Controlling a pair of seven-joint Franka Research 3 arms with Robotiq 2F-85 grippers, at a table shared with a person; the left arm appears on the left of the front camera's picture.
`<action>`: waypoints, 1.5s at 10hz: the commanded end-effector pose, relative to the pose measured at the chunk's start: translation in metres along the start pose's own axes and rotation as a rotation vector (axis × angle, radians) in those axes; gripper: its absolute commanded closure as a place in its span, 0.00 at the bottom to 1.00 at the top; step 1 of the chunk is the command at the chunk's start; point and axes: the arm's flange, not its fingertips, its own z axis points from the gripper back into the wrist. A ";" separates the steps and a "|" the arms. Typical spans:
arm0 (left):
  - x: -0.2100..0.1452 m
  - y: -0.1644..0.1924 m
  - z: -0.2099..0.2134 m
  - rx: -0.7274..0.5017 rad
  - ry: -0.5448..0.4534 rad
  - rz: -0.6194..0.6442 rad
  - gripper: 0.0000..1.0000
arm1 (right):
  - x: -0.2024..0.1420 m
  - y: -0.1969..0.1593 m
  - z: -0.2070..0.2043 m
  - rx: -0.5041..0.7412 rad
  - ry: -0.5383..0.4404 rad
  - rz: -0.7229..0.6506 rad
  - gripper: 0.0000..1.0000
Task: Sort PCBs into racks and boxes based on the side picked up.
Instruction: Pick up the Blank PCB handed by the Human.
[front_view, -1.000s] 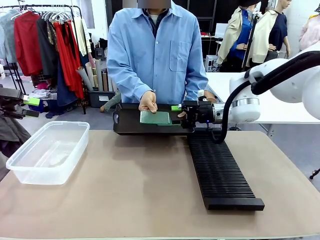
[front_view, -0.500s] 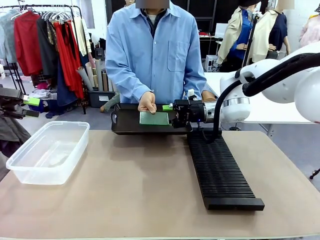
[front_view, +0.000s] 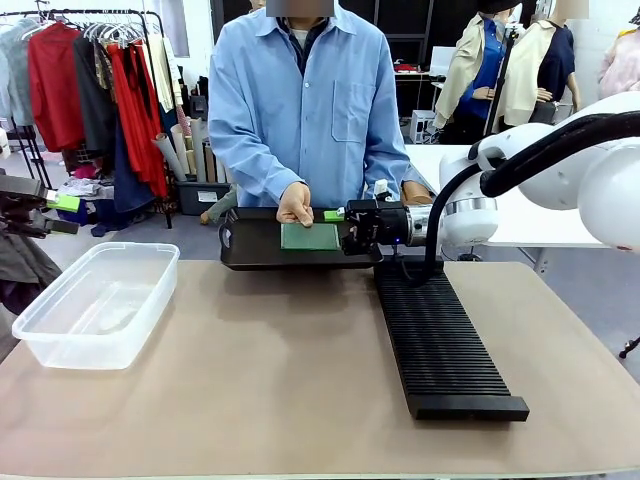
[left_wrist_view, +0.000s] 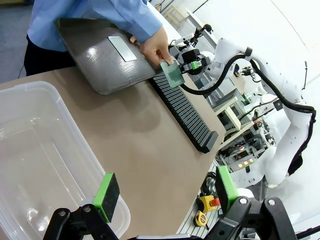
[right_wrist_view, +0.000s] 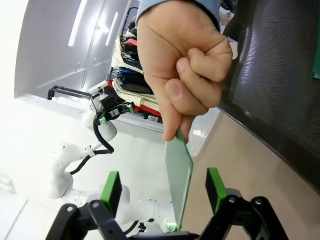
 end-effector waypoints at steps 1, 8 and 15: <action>0.000 -0.001 0.001 -0.004 -0.005 -0.001 0.00 | 0.014 0.002 -0.006 0.031 -0.009 -0.032 0.22; 0.000 -0.001 0.001 -0.004 -0.005 -0.001 0.00 | 0.016 -0.002 -0.005 0.032 -0.021 -0.076 1.00; 0.000 -0.001 0.001 -0.004 -0.005 -0.001 0.00 | 0.004 -0.006 -0.001 0.012 -0.009 -0.080 1.00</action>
